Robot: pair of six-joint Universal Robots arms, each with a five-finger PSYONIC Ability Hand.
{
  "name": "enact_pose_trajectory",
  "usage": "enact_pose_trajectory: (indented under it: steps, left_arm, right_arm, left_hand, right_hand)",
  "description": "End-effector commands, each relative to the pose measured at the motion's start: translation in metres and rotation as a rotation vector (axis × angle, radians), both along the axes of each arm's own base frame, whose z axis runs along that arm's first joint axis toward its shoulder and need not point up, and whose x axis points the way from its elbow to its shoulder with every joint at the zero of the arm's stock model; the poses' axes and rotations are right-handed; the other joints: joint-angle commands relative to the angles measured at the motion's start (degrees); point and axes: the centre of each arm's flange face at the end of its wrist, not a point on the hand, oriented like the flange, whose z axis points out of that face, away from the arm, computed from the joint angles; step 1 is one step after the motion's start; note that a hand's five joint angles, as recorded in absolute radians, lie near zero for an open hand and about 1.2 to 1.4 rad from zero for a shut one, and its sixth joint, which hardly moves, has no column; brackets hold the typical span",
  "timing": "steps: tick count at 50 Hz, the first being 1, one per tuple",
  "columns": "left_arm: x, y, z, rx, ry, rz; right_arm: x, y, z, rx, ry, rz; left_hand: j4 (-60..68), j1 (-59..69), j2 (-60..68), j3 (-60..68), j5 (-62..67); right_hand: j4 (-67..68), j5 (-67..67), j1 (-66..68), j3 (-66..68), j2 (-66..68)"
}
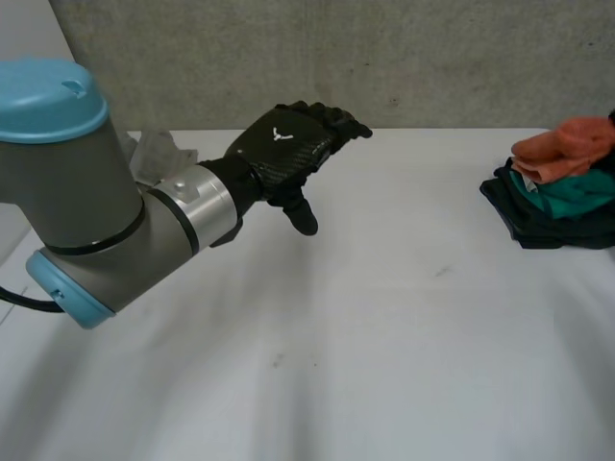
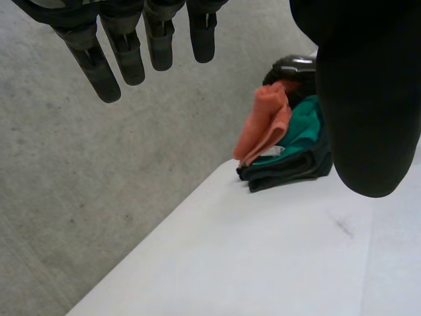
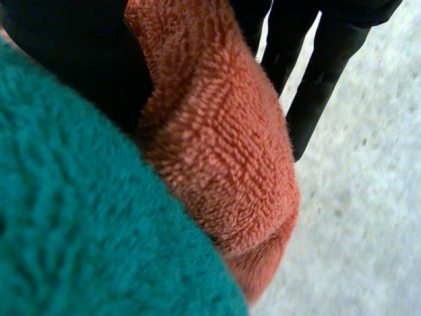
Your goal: Fold the laundry.
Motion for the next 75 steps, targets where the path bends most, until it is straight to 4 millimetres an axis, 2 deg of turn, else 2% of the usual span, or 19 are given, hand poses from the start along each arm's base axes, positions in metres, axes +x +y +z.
enact_pose_trajectory:
  steps: [1, 7, 15, 18, 20, 21, 32, 37, 42, 44, 45, 48, 49, 52, 55, 56, 60, 65, 75]
  left_arm:
    - [-0.003, 0.008, -0.002, 0.005, -0.005, -0.018]
    - [-0.005, 0.012, 0.001, -0.002, -0.001, -0.027]
    - [-0.006, 0.019, 0.008, -0.017, 0.007, -0.038]
    - [-0.006, 0.021, 0.010, -0.019, 0.010, -0.039]
    - [-0.005, 0.022, 0.011, -0.022, 0.012, -0.041]
    - [-0.005, 0.022, 0.011, -0.022, 0.012, -0.041]
    - [-0.005, 0.023, 0.014, -0.026, 0.016, -0.044]
    - [-0.004, 0.027, 0.021, -0.040, 0.027, -0.044]
    - [0.001, 0.027, 0.036, -0.075, 0.051, -0.033]
    - [0.003, 0.026, 0.043, -0.098, 0.064, -0.023]
    - [0.006, 0.024, 0.051, -0.123, 0.081, 0.000]
    - [0.014, 0.014, 0.064, -0.169, 0.110, 0.072]
    - [0.022, 0.005, 0.073, -0.206, 0.133, 0.139]
    - [0.039, -0.015, 0.085, -0.261, 0.158, 0.255]
    - [0.066, -0.048, 0.087, -0.299, 0.164, 0.376]
    - [0.075, -0.059, 0.085, -0.303, 0.158, 0.406]
    - [0.113, -0.114, 0.054, -0.288, 0.075, 0.538]
    - [0.149, -0.184, -0.017, -0.291, -0.127, 0.559]
    - [0.158, -0.248, -0.122, -0.335, -0.212, 0.428]
  right_arm:
    - [-0.028, 0.016, -0.021, 0.059, 0.020, -0.003]
    - [-0.030, 0.029, -0.005, 0.058, 0.064, 0.065]
    - [-0.029, 0.037, -0.007, 0.113, 0.042, 0.061]
    - [-0.040, 0.047, 0.000, 0.160, 0.030, 0.031]
    - [-0.052, 0.055, 0.011, 0.174, 0.048, -0.002]
    - [-0.059, 0.061, 0.016, 0.179, 0.066, -0.029]
    - [-0.107, 0.087, 0.067, 0.228, 0.107, -0.217]
    - [-0.147, 0.096, 0.101, 0.222, 0.200, -0.516]
    - [-0.156, 0.104, 0.146, 0.139, 0.356, -0.779]
    - [-0.142, 0.100, 0.155, 0.094, 0.379, -0.795]
    - [-0.108, 0.093, 0.165, 0.026, 0.382, -0.742]
    - [-0.054, 0.091, 0.180, -0.073, 0.367, -0.638]
    - [-0.025, 0.100, 0.193, -0.132, 0.351, -0.575]
    - [0.022, 0.122, 0.203, -0.202, 0.315, -0.444]
    - [0.063, 0.140, 0.194, -0.209, 0.306, -0.300]
    - [0.095, 0.156, 0.184, -0.205, 0.307, -0.192]
    - [0.148, 0.192, 0.157, -0.157, 0.316, -0.012]
    - [0.179, 0.228, 0.117, -0.037, 0.340, 0.098]
    - [0.181, 0.259, 0.069, 0.172, 0.419, 0.106]
  left_hand:
    - [-0.9, -0.3, -1.1, -1.4, -2.1]
    - [-0.9, -0.3, -1.1, -1.4, -2.1]
    - [-0.9, -0.3, -1.1, -1.4, -2.1]
    - [-0.9, -0.3, -1.1, -1.4, -2.1]
    - [-0.9, -0.3, -1.1, -1.4, -2.1]
    - [-0.9, -0.3, -1.1, -1.4, -2.1]
    - [-0.9, -0.3, -1.1, -1.4, -2.1]
    - [-0.9, -0.3, -1.1, -1.4, -2.1]
    - [-1.1, -0.5, -1.2, -1.5, -2.3]
    - [-1.1, -0.5, -1.2, -1.5, -2.3]
    - [-1.1, -0.5, -1.2, -1.5, -2.3]
    - [-0.9, -0.3, -1.1, -1.4, -2.1]
    - [-0.9, -0.3, -1.1, -1.4, -2.1]
    - [-0.8, -0.1, -0.9, -1.2, -1.9]
    - [-0.3, 0.4, -0.4, -0.7, -1.4]
    - [-0.3, 0.4, -0.4, -0.7, -1.4]
    - [0.7, 1.4, 0.6, 0.3, -0.4]
    - [2.1, 2.7, 2.0, 1.7, 0.9]
    - [2.4, 3.1, 2.3, 2.0, 1.3]
  right_hand:
    - [11.2, 17.8, 22.5, 13.4, 14.2]
    - [11.2, 17.8, 22.5, 13.4, 14.2]
    - [11.2, 17.8, 22.5, 13.4, 14.2]
    - [3.7, 10.3, 15.0, 5.9, 6.7]
    - [-14.4, -7.8, -3.1, -12.1, -11.3]
    - [-57.3, -50.7, -46.0, -55.0, -54.2]
    - [-58.8, -52.2, -47.5, -56.6, -55.8]
    - [-58.8, -52.2, -47.5, -56.6, -55.8]
    - [-58.8, -52.2, -47.5, -56.6, -55.8]
    - [-58.8, -52.2, -47.5, -56.6, -55.8]
    - [-58.8, -52.2, -47.5, -56.6, -55.8]
    - [-58.8, -52.2, -47.5, -56.6, -55.8]
    - [-58.8, -52.2, -47.5, -56.6, -55.8]
    - [-58.8, -52.2, -47.5, -56.6, -55.8]
    - [-58.8, -52.2, -47.5, -56.6, -55.8]
    - [-58.8, -52.2, -47.5, -56.6, -55.8]
    - [-58.8, -52.2, -47.5, -56.6, -55.8]
    - [-58.8, -52.2, -47.5, -56.6, -55.8]
    - [-58.8, -52.2, -47.5, -56.6, -55.8]
